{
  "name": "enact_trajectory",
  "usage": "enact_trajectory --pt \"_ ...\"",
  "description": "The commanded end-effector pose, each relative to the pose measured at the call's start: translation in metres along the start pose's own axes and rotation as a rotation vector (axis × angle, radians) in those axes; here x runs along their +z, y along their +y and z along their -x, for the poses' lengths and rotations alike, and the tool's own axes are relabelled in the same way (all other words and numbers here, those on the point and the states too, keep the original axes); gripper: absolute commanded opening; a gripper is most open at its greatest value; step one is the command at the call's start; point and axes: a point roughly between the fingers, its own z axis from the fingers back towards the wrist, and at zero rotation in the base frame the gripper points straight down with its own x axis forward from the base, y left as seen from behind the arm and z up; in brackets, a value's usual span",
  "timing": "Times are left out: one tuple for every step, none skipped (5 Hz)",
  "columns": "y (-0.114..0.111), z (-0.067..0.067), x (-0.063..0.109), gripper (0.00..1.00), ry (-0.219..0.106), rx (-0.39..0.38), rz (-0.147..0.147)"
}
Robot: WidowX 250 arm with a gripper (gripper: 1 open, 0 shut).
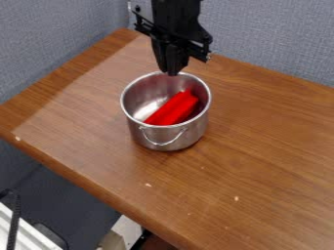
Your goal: Move the red object from the metal pot to the table
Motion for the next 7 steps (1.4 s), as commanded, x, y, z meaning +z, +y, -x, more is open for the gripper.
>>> enact_trajectory --pt "-0.001 -0.001 0.003 1.00 -0.009 0.006 0.005" --pt "-0.002 0.002 -0.002 1.00 0.008 0.008 0.008" --pt "-0.002 0.003 -0.011 1.00 0.024 -0.001 -0.007" --pt "-0.002 0.004 -0.022 1.00 0.034 -0.017 -0.027" --pt "-0.002 0.004 -0.034 1.00 0.038 -0.022 -0.040" --pt "-0.002 0.004 -0.043 1.00 0.038 -0.020 -0.045" --pt "-0.001 0.004 -0.050 1.00 0.049 -0.014 -0.034"
